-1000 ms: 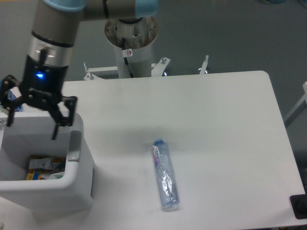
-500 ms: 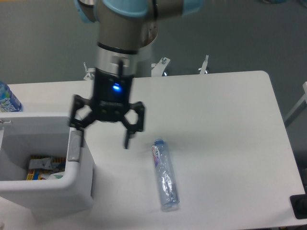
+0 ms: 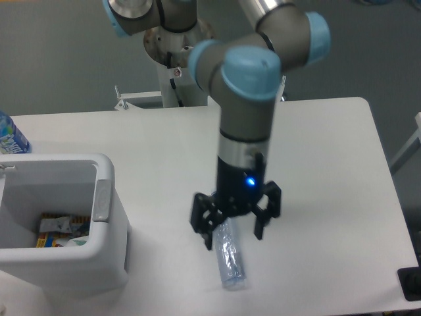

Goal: Place the trash in the trash can
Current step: 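Move the open gripper over the clear plastic water bottle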

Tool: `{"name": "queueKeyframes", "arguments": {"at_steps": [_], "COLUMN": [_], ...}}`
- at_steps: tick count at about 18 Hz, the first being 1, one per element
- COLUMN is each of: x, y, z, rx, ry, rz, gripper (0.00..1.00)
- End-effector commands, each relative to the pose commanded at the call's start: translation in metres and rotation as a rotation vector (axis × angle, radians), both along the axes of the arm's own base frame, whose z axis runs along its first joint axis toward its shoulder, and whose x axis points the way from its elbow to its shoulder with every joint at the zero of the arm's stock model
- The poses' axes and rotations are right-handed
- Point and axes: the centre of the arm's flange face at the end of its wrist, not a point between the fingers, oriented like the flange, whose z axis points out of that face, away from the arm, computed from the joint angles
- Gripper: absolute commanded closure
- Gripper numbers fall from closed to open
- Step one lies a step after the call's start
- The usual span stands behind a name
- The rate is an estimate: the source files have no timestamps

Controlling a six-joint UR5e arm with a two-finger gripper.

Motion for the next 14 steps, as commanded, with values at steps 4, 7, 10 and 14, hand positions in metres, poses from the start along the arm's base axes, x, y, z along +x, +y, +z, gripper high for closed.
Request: {"name": "queueKeyframes", "arguments": {"at_steps": [4, 7, 10, 14], "x": [-0.017, -0.025, -0.029, -0.022], "y": [0.005, 0.009, 0.014, 0.029], "z": [-0.054, -0.083, -0.106, -0.136], "rx": [-0.083, -0.129, -0.153, -0.221], "ry": [-0.008, -0.017, -0.034, -0.022], "rz": [-0.028, -0.029, -0.029, -0.044], "gripper": [0.0, 0.0, 0.0, 0.0]}}
